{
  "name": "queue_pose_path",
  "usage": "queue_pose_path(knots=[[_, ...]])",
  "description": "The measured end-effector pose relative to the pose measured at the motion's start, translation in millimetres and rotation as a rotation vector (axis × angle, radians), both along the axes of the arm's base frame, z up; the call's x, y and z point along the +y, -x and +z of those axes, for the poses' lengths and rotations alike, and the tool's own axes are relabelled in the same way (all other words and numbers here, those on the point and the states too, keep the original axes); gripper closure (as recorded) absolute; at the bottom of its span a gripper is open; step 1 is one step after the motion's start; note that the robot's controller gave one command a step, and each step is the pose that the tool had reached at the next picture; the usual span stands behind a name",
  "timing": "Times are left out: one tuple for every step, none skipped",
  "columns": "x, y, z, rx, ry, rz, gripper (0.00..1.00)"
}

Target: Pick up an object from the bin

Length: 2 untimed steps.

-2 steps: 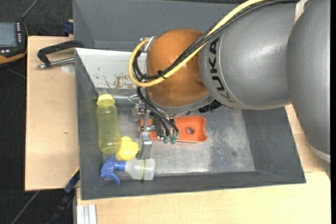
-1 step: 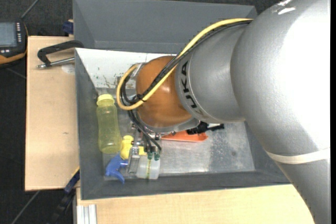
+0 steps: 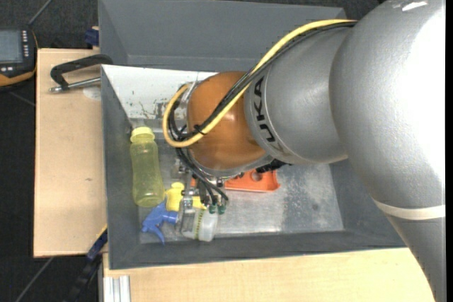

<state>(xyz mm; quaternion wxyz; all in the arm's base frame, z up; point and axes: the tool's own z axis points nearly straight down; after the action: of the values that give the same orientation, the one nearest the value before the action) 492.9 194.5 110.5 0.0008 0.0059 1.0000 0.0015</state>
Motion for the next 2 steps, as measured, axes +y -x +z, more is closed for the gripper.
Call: queue_pose_path(knots=[[-1, -1.4, 18, -0.002, -0.002, -0.022, 0.00], [-17, -2.6, -41, 0.001, -0.002, -0.070, 0.00]])
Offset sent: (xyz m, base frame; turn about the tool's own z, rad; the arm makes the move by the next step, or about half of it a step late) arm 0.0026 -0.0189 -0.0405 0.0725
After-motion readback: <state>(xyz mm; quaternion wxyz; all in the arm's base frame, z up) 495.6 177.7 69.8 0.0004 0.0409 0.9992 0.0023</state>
